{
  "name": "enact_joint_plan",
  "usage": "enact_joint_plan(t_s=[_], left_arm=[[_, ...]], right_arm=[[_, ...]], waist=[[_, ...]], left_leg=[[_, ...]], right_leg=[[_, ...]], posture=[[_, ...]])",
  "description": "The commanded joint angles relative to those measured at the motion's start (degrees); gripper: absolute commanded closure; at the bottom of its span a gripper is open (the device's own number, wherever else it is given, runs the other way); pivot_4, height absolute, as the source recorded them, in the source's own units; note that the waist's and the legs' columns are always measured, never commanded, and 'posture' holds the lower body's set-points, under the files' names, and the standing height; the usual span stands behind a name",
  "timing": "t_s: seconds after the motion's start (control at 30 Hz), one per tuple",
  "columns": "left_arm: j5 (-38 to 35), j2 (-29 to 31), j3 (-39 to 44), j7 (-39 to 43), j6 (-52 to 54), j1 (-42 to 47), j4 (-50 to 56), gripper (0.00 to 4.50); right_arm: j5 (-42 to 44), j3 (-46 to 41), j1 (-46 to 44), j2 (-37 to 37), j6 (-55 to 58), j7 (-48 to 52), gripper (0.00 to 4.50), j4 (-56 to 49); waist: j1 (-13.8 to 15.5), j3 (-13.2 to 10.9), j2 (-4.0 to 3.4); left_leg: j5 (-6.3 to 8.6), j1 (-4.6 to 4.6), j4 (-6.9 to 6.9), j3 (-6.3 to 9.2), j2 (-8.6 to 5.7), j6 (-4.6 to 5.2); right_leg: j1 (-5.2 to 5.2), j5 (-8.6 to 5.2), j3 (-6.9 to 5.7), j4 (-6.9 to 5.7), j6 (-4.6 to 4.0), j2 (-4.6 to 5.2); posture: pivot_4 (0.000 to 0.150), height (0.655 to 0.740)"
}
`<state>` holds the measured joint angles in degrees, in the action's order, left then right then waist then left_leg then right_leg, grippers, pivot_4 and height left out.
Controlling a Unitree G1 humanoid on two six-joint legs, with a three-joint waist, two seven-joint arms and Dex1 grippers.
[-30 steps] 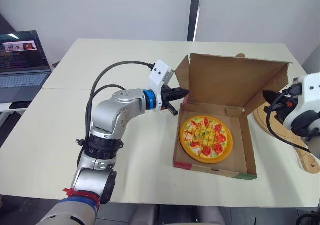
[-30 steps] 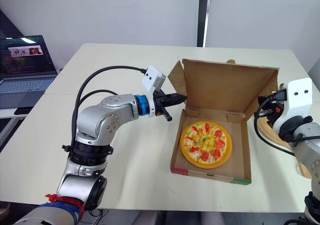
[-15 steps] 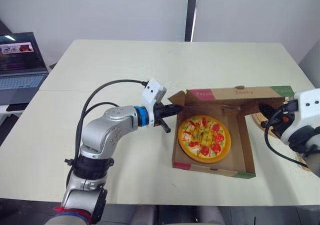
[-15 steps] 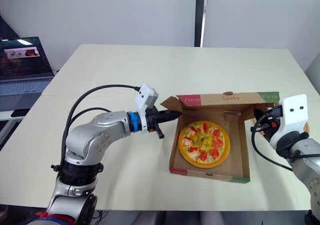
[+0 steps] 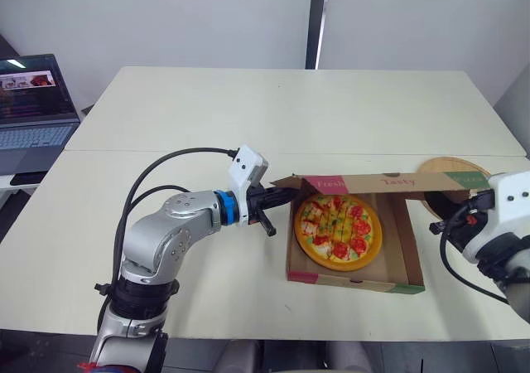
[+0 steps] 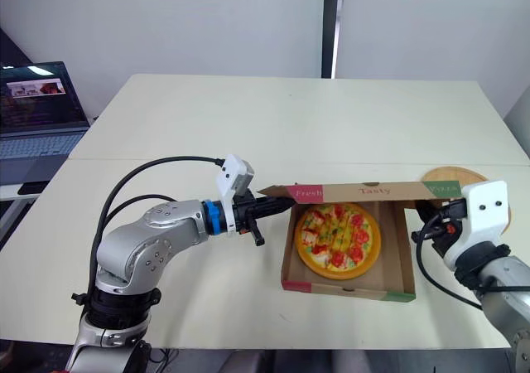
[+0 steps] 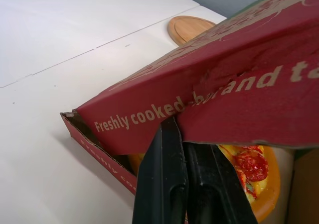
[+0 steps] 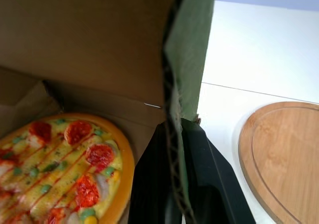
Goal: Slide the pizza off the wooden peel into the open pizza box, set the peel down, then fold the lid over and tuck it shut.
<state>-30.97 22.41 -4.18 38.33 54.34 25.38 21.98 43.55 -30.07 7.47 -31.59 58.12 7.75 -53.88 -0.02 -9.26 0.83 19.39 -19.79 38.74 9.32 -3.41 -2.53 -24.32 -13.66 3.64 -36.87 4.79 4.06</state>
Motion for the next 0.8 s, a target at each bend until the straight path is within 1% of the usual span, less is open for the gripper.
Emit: enact_joint_plan(t_s=[0.03, 0.27, 0.47, 0.6, 0.63, 0.7, 0.8], left_arm=[[-0.9, -0.2, -1.8, 0.5, -1.1, -0.4, 1.5, 4.5], [-0.6, 0.0, -2.5, 0.1, -2.3, -1.2, 1.6, 4.5], [0.8, 0.9, -3.4, 0.3, -4.5, -2.0, 1.5, 4.5], [1.0, 0.9, -3.6, 0.0, -5.3, -2.3, 1.6, 4.5], [1.1, 0.8, -3.6, 0.0, -5.4, -2.3, 1.6, 4.5], [1.2, 0.7, -3.6, -0.2, -5.6, -2.3, 1.6, 4.5], [1.5, 0.8, -3.8, -0.3, -6.1, -2.3, 1.4, 4.5]], right_arm=[[-3.8, 5.2, 2.4, 0.4, -4.4, 0.2, 4.44, -3.1], [-11.1, 9.7, 7.3, 1.9, -13.1, 1.4, 4.44, -1.6], [-12.6, 10.4, 8.2, 3.4, -16.3, 1.9, 4.44, -0.4], [-12.6, 9.2, 9.3, 4.6, -17.9, 3.0, 4.44, 1.0], [-12.3, 8.5, 9.8, 4.9, -18.5, 3.4, 4.06, 1.5], [-11.9, 7.0, 10.8, 5.0, -19.6, 4.8, 3.52, 2.3], [-11.1, 4.1, 12.3, 4.3, -20.5, 7.4, 2.47, 3.5]], waist=[[0.0, 0.0, -0.01], [0.0, 0.0, -0.03], [0.0, 0.0, -0.04], [0.0, 0.0, -0.04], [0.0, 0.0, -0.04], [0.0, 0.0, -0.04], [0.1, 0.0, -0.04]], left_leg=[[0.0, 0.01, 0.0, -0.01, 0.0, 0.0], [0.0, 0.02, -0.01, -0.01, 0.0, 0.0], [0.0, 0.03, -0.01, 0.01, 0.0, -0.01], [0.0, 0.04, -0.01, 0.01, 0.0, -0.01], [0.0, 0.04, -0.01, 0.01, 0.0, -0.01], [0.0, 0.03, -0.01, 0.02, 0.0, 0.0], [0.0, 0.03, 0.0, 0.02, -0.03, 0.0]], right_leg=[[0.0, 0.0, 0.01, 0.0, 0.0, 0.0], [0.01, 0.0, 0.01, 0.01, 0.0, -0.01], [0.03, 0.0, 0.0, 0.01, 0.0, -0.01], [0.04, -0.01, 0.0, 0.01, -0.01, -0.01], [0.05, -0.01, 0.0, 0.01, -0.01, -0.01], [0.05, -0.01, 0.0, 0.02, -0.01, -0.01], [0.06, -0.01, 0.01, 0.03, -0.01, 0.0]], posture=[[0.15, 0.7341], [0.15, 0.7341], [0.15, 0.7341], [0.15, 0.7341], [0.15, 0.7341], [0.15, 0.7341], [0.15, 0.7341]])
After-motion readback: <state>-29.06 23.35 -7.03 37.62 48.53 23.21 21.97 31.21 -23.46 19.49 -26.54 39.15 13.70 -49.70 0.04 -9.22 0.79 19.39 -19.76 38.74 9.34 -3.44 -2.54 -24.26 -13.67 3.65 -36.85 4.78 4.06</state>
